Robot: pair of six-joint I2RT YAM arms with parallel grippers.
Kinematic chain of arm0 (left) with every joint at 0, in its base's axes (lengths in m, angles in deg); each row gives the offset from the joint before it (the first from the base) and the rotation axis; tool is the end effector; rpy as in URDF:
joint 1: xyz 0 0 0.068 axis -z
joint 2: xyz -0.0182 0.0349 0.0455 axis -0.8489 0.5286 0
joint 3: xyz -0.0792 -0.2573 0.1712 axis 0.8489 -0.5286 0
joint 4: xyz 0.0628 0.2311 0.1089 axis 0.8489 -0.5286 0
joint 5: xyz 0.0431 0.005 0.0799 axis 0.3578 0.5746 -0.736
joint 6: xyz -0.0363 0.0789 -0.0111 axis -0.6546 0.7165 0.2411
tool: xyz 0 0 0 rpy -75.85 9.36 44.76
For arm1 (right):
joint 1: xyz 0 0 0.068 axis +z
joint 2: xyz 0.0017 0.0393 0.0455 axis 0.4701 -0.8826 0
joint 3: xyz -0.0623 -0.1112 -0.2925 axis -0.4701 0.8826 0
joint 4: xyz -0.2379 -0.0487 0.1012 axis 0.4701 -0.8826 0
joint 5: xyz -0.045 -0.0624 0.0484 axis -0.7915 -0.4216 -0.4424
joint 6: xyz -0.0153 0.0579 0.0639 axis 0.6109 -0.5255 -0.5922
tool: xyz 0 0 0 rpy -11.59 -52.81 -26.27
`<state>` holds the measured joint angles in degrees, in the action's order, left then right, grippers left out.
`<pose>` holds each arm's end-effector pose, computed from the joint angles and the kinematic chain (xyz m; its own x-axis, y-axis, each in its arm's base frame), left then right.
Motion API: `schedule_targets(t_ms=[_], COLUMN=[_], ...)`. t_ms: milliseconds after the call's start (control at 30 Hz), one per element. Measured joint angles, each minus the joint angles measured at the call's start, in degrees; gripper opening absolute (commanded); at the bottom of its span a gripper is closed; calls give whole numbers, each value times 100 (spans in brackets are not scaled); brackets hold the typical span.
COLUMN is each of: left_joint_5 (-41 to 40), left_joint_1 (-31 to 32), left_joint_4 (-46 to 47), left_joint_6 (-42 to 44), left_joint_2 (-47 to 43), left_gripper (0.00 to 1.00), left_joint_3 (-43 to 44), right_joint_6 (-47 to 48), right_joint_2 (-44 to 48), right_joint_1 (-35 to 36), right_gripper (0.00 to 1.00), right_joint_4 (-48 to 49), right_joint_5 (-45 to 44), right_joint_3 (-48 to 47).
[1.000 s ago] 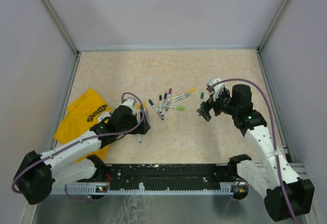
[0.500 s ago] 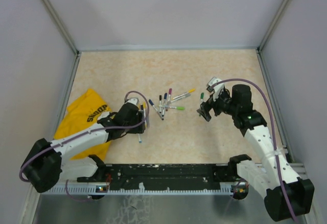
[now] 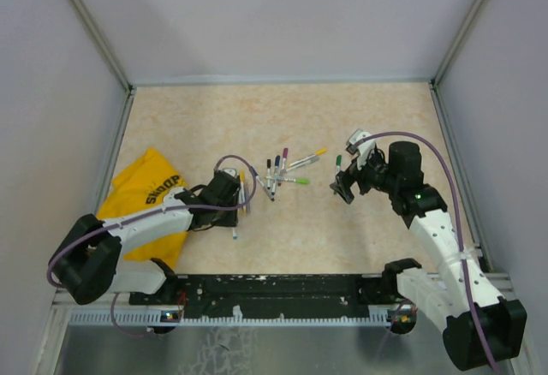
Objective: Open the pen caps
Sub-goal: Pick up the pen from the center of the board.
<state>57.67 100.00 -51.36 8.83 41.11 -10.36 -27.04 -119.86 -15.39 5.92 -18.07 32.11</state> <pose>0.1882 -0.1482 0.1718 -0.8526 0.0900 -0.5147 0.1678 0.9800 -0.1066 0.1816 0.0812 0.3023 -0.2306 -0.3678 -0.9009 -0.7522 0.6547 -0.0747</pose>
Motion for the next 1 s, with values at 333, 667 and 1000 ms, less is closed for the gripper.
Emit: schedule_targets(t_ms=[333,667,1000], left_joint_5=[-37,-94,-186], left_joint_1=[11,17,63], left_joint_4=[-59,-79,-168], left_joint_6=[0,0,-33], left_joint_2=[120,328,435], left_gripper=[40,31,9], left_joint_3=[55,210,310], right_joint_6=[0,0,0], right_joint_2=[0,0,0], right_joint_1=[0,0,0], right_gripper=[98,98,98], right_joint_4=[-2,-2,-7], right_joint_5=[20,39,59], right_joint_3=[0,0,0])
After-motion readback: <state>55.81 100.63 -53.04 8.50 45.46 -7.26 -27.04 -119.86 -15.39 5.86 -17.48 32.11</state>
